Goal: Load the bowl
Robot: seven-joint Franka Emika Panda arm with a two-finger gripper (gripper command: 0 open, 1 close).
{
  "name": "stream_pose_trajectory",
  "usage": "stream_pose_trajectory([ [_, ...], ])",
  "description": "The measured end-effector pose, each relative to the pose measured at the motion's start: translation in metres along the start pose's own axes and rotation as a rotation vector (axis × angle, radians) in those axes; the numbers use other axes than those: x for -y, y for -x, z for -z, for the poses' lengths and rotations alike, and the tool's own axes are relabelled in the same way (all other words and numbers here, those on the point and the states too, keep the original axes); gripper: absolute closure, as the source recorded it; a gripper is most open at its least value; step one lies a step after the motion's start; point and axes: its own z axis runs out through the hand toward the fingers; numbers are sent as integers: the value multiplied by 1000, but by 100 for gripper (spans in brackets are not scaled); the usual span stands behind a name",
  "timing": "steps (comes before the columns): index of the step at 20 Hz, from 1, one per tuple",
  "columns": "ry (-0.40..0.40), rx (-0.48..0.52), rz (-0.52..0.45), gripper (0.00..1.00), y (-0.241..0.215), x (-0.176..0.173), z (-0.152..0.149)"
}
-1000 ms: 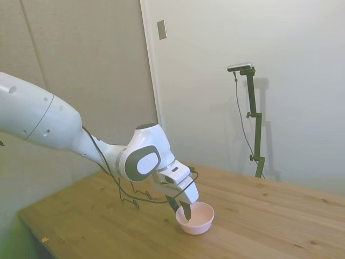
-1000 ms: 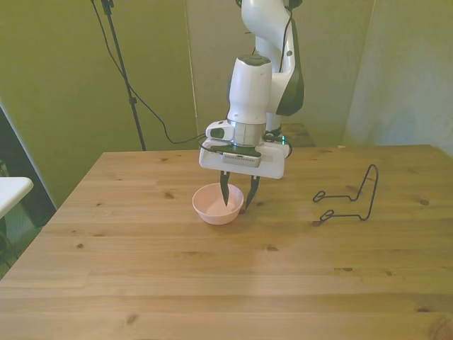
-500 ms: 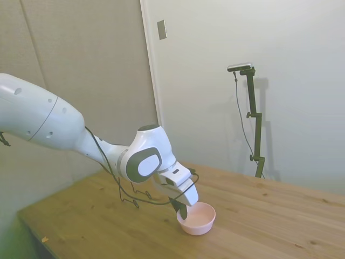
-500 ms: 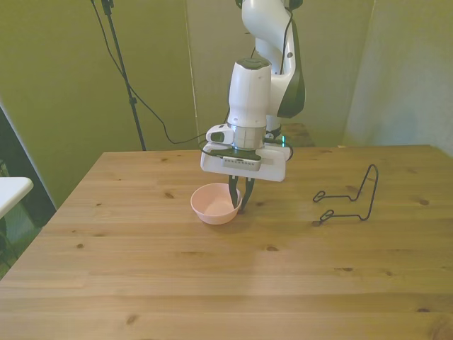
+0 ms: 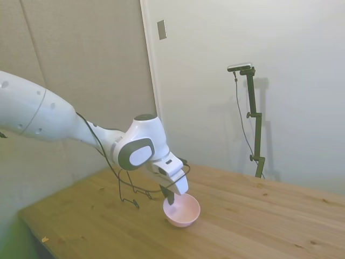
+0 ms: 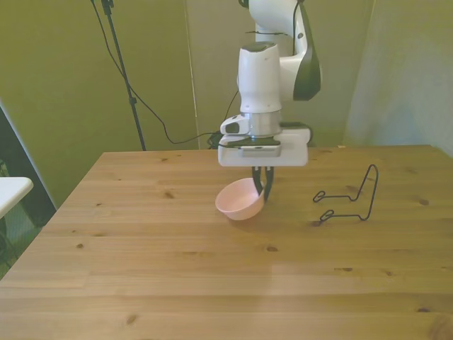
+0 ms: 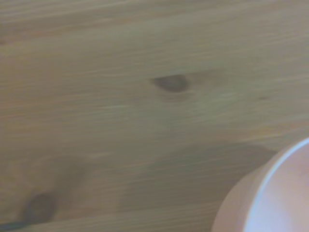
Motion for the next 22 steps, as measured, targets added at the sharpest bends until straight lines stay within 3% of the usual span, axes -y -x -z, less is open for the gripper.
stream_pose_trajectory([
  [7,-138,81,132,100,71,47,56],
  [15,-284,219,198,100,79,52,57],
  [22,-398,357,240,100,81,48,37],
])
